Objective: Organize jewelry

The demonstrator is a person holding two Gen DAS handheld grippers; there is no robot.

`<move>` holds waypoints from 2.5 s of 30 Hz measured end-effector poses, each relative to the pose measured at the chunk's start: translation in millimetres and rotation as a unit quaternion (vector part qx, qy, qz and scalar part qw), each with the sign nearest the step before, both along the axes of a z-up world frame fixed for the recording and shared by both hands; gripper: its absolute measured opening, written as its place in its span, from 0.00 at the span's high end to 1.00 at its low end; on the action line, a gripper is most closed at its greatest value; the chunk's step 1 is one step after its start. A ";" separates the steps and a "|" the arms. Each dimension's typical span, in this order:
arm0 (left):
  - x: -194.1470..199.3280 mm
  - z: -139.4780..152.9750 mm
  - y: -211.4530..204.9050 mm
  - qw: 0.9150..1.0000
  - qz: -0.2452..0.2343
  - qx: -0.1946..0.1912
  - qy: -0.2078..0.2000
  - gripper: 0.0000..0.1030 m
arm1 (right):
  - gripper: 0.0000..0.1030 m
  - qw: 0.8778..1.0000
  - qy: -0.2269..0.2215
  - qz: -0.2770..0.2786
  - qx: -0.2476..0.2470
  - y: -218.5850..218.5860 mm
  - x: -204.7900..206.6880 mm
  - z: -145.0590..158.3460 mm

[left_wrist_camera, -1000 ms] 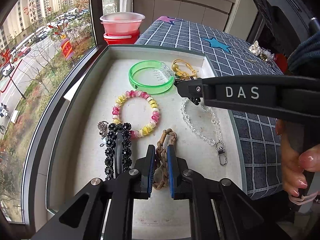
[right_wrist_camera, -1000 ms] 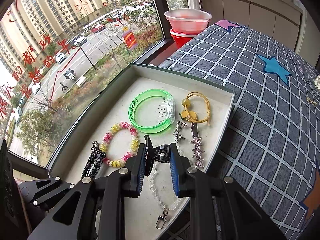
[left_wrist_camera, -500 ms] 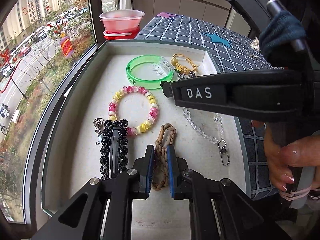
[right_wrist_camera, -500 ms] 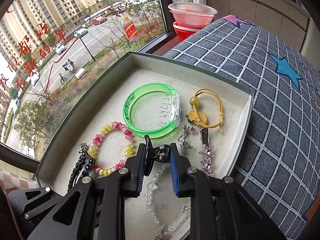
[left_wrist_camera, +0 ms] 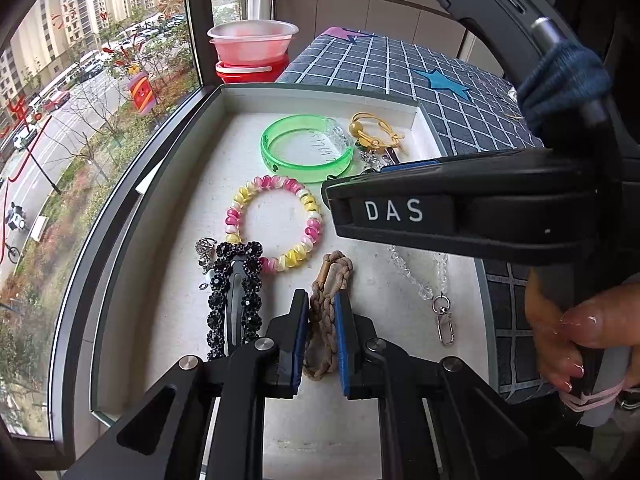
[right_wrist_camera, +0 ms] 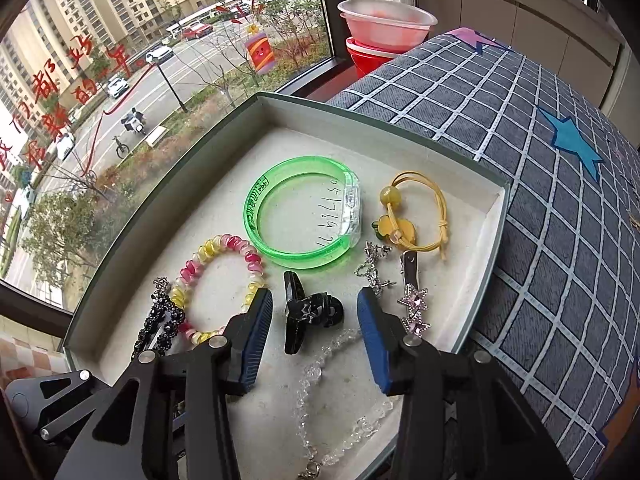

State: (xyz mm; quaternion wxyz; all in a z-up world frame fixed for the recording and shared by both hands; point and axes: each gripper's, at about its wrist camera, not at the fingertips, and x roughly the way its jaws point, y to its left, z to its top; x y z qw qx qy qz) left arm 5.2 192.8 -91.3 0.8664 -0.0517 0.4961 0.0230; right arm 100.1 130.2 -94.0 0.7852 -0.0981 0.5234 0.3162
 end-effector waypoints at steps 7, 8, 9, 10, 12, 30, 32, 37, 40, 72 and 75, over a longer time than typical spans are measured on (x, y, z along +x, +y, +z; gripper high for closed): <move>-0.7 4.9 0.1 1.000 0.010 0.009 -0.001 0.80 | 0.44 1.000 -0.002 -0.015 0.025 -12.0 2.1 17.4; -0.9 5.6 -0.2 1.000 0.010 0.010 -0.002 0.80 | 0.44 0.999 -0.004 -0.018 0.028 -14.7 2.1 20.3; -0.6 6.2 -0.8 1.000 0.010 0.010 -0.003 0.80 | 0.42 0.999 -0.004 -0.020 0.030 -17.0 2.1 23.4; -0.5 7.3 -0.5 1.000 0.009 0.010 -0.004 0.80 | 0.41 0.999 -0.006 -0.023 0.031 -19.5 2.2 25.9; -0.7 9.8 -0.1 1.000 0.009 0.010 -0.006 0.80 | 0.35 0.999 -0.010 -0.030 0.032 -25.6 2.2 31.9; -1.4 24.6 -2.2 0.999 0.019 0.011 -0.024 0.14 | 0.27 0.996 -0.012 -0.078 0.041 -73.7 -7.3 52.1; -2.4 25.5 -2.4 0.999 0.020 0.014 -0.024 0.13 | 0.27 0.996 -0.011 -0.078 0.043 -75.4 -9.5 52.8; -6.3 29.8 -3.8 0.999 0.021 0.023 -0.026 0.00 | 0.24 0.996 -0.011 -0.078 0.043 -79.7 -15.6 54.3; -8.7 32.6 -4.4 0.999 0.026 0.034 -0.029 0.00 | 0.23 0.996 -0.011 -0.079 0.043 -82.8 -19.0 55.8; -46.7 88.6 12.3 0.994 0.046 0.057 -0.077 0.00 | 0.09 0.987 -0.142 -0.059 -0.049 -75.2 -85.1 117.3; -47.2 88.7 13.2 0.994 0.050 0.058 -0.077 0.00 | 0.09 0.987 -0.142 -0.059 -0.049 -75.0 -85.9 117.6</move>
